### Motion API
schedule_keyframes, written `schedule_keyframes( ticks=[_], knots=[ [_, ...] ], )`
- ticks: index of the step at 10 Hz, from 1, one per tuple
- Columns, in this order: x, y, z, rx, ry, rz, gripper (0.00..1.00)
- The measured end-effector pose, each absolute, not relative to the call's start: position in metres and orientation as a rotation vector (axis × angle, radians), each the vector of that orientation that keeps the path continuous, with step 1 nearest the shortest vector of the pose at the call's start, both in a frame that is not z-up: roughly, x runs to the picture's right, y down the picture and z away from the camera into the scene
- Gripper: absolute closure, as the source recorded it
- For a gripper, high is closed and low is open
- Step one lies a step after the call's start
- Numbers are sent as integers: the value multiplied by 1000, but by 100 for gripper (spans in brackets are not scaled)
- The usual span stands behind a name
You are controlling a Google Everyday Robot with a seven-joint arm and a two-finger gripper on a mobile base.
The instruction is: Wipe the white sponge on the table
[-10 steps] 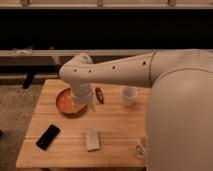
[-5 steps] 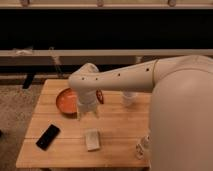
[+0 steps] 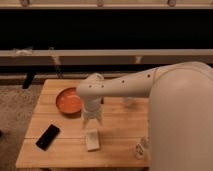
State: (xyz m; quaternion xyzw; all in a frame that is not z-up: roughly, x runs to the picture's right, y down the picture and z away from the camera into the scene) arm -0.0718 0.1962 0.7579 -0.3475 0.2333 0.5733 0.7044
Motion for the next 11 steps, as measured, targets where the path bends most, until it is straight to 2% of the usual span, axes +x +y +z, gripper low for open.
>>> schedule_keyframes(
  ticks=[9, 10, 11],
  knots=[
    [-79, 245, 780, -812, 623, 1188, 35],
    [-79, 247, 781, -811, 631, 1181, 39],
    [-79, 250, 782, -810, 640, 1173, 48]
  ],
)
